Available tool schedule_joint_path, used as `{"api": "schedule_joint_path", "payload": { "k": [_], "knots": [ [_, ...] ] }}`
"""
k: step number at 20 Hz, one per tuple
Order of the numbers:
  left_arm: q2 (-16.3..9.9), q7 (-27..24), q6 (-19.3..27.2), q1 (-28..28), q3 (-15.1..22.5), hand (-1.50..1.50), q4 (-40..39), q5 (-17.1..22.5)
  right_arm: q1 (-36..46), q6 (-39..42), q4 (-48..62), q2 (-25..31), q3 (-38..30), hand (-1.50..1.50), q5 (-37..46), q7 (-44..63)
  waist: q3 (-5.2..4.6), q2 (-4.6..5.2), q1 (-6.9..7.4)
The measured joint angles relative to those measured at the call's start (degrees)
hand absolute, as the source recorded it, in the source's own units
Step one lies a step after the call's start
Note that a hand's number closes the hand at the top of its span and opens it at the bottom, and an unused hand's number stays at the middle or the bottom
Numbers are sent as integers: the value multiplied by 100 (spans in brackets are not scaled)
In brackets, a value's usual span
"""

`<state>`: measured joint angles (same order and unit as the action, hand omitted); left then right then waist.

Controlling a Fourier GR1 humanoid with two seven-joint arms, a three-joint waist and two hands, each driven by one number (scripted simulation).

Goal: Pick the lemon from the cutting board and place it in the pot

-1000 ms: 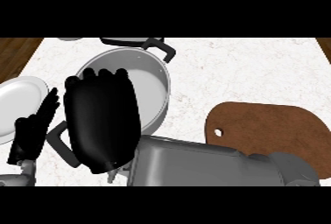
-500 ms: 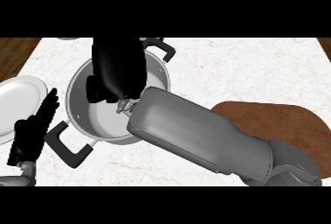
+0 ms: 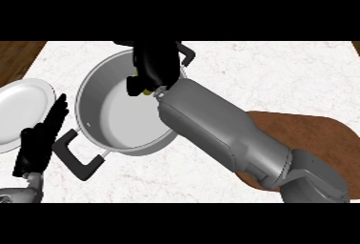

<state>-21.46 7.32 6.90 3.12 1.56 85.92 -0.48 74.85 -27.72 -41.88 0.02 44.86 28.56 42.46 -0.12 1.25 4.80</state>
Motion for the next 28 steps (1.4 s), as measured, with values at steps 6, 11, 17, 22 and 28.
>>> {"api": "schedule_joint_path", "payload": {
  "k": [6, 11, 17, 22, 28],
  "knots": [
    [12, 95, -56, 174, 31, 0, 14, -29, -64, -327, 386, -1, -199, -150, -878, -653, 2, 37, 122],
    [-13, 69, -125, 243, -27, 0, -48, -10, -124, -790, 537, -2, -208, -150, -1360, -1264, 2, 39, 144],
    [52, 0, -82, 166, 3, 0, -125, -90, -287, -1991, -17, -2, -655, -150, -1933, -2124, 12, 18, 77],
    [67, -139, -81, -53, -94, 0, -117, -75, -421, -2206, -395, -2, -929, -150, -2707, -2646, 11, -32, -51],
    [-6, -36, -129, -207, -301, 0, 33, -27, -920, -1955, -924, -1, -1073, -150, -3388, -3221, 12, -89, -264]
  ]
}}
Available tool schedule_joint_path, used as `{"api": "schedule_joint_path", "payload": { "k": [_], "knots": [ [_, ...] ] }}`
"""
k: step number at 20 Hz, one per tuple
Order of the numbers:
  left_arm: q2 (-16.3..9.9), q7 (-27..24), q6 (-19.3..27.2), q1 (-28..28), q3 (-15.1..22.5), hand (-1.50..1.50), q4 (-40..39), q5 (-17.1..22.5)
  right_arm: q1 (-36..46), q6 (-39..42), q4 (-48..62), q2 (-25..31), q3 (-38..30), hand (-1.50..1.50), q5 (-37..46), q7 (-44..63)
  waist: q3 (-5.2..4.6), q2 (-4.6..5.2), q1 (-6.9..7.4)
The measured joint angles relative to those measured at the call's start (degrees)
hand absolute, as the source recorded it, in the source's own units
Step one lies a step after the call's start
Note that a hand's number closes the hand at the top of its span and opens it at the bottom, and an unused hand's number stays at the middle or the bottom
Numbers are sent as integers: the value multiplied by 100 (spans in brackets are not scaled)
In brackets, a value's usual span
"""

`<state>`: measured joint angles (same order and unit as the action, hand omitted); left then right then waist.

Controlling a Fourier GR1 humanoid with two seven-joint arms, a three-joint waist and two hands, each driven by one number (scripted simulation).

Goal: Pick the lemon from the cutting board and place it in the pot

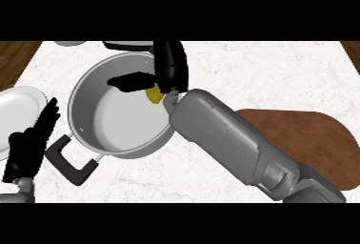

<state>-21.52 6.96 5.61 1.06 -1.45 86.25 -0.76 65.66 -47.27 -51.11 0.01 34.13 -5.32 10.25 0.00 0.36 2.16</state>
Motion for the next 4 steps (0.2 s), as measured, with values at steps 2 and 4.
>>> {"api": "schedule_joint_path", "payload": {
  "k": [2, 4],
  "knots": [
    [15, -5, 26, -130, -44, 0, 49, -29, -379, 120, -323, 44, -50, -150, -39, -179, 1, -20, -79],
    [21, -16, 4, -180, -110, 0, 25, -35, -682, 228, -618, 89, -104, -150, 6, -251, 1, -31, -135]
  ]
}}
